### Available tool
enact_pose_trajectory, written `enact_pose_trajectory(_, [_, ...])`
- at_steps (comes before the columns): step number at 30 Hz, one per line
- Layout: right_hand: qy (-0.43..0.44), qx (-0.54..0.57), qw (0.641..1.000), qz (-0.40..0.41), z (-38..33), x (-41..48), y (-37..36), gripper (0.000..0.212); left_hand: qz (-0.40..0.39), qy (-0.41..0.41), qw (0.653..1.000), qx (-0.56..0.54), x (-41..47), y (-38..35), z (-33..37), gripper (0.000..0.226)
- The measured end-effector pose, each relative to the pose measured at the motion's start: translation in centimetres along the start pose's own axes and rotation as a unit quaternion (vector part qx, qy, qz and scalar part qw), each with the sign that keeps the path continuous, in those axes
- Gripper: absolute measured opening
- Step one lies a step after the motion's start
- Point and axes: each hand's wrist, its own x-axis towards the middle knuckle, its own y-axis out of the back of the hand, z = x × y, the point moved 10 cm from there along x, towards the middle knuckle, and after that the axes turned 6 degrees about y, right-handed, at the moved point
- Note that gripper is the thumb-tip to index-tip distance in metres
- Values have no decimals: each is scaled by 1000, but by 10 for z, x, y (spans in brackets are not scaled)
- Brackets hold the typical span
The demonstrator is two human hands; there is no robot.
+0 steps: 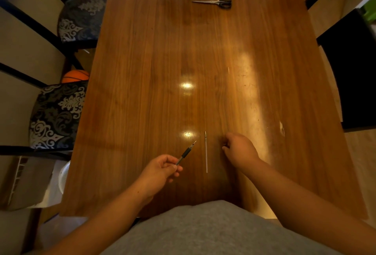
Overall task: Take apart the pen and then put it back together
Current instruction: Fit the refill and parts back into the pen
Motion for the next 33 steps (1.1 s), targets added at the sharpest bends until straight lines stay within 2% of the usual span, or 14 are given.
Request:
enact_pose_trajectory(2, [7, -9, 1000, 5, -3, 3, 0, 3, 1, 2, 1000, -10, 0, 0, -2, 18])
enact_pose_trajectory(7, [9, -13, 1000, -17, -6, 5, 1, 9, 3, 1, 1000, -30, -2, -2, -2, 17])
enact_pose_trajectory(11, [-9, 110, 994, -21, -9, -4, 9, 10, 0, -19, 999, -40, -7, -4, 8, 17])
enact_pose_trajectory(14, [-23, 261, 965, 9, -21, -16, 27, 6, -7, -45, 998, -40, -14, -6, 21, 18])
enact_pose_trajectory(17, [-10, 401, 915, 38, -38, -29, 52, 5, -16, -69, 996, -48, -21, -11, 34, 19])
enact_pose_trajectory(20, [24, 478, 877, 47, -57, -42, 78, 8, -32, -96, 994, -49, -31, -16, 48, 19])
enact_pose_trajectory(26, [75, 533, 840, 60, -87, -61, 113, 4, -66, -135, 987, -57, -48, -26, 68, 22])
enact_pose_trajectory(33, [107, 511, 852, 48, -109, -73, 120, 2, -91, -164, 981, -58, -62, -33, 77, 29])
